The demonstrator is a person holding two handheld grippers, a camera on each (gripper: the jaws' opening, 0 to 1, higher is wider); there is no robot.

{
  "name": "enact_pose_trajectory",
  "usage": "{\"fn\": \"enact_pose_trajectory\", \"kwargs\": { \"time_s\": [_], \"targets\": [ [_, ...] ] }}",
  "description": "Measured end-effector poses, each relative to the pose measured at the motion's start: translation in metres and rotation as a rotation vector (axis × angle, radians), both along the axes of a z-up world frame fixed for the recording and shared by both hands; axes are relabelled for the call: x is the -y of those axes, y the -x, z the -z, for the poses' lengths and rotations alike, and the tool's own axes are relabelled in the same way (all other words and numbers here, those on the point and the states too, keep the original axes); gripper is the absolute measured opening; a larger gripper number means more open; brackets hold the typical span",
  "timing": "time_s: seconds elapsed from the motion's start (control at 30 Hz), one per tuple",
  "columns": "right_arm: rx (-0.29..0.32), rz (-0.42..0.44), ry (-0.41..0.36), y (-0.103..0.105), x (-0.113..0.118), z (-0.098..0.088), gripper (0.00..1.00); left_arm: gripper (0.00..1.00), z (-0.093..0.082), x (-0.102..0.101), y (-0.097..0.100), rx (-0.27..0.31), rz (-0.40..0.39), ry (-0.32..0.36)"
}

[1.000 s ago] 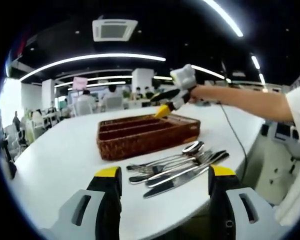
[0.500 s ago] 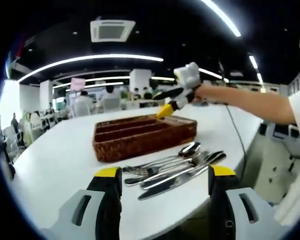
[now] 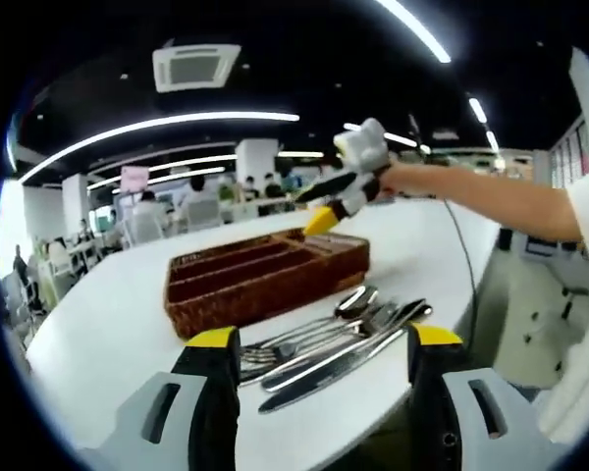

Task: Arrange the knives, forks, and spoons in their matching storage slots by inserting each utensil handle-first until every utensil is classified and aligned in the correct compartment

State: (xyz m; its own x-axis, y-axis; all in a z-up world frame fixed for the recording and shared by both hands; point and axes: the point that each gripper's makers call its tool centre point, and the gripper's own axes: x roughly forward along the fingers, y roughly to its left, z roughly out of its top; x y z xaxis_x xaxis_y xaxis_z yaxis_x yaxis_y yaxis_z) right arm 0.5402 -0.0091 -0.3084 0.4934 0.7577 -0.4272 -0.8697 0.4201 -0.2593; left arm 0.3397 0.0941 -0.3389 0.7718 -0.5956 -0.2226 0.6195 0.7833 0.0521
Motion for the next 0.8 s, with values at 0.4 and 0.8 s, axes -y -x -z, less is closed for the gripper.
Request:
{"fn": "enact_pose_trajectory", "kwargs": {
  "time_s": [0.4,0.8],
  "targets": [
    [-0.009,0.021,-0.005,0.005,0.018,0.003,1.00,0.69,-0.001,0.012,0.001,0.005,0.035,-0.006],
    [-0.019,0.045,-0.020,0.011,0.024,0.004,0.99,0.69,0.000,0.014,-0.001,0.005,0.050,-0.043]
  ]
}}
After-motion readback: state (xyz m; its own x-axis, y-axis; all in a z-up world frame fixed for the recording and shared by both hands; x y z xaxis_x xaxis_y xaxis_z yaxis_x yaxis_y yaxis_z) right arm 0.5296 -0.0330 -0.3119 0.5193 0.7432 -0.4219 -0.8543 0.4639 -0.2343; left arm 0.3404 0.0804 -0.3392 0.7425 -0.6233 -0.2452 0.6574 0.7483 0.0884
